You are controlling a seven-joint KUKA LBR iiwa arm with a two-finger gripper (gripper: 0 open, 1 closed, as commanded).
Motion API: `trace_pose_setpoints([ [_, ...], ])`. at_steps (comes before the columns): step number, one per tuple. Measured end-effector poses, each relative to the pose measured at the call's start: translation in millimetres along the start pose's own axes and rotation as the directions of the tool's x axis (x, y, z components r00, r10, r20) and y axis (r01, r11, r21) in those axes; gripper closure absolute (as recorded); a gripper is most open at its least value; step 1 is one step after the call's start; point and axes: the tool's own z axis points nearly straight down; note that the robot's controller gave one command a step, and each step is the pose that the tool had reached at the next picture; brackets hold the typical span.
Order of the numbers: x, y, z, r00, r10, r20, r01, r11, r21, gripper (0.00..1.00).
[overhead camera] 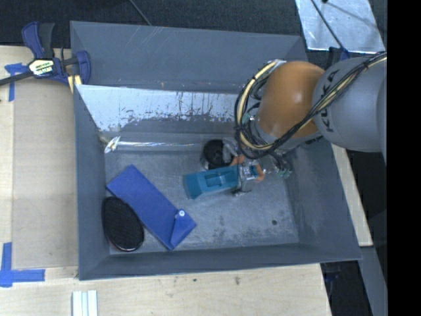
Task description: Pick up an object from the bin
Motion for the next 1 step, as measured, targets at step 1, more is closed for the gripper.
trace_pose_setpoints([
  [1,0.0,0.0,0.0,1.0,0.0,0.0,0.0,1.0,0.0,1.0],
])
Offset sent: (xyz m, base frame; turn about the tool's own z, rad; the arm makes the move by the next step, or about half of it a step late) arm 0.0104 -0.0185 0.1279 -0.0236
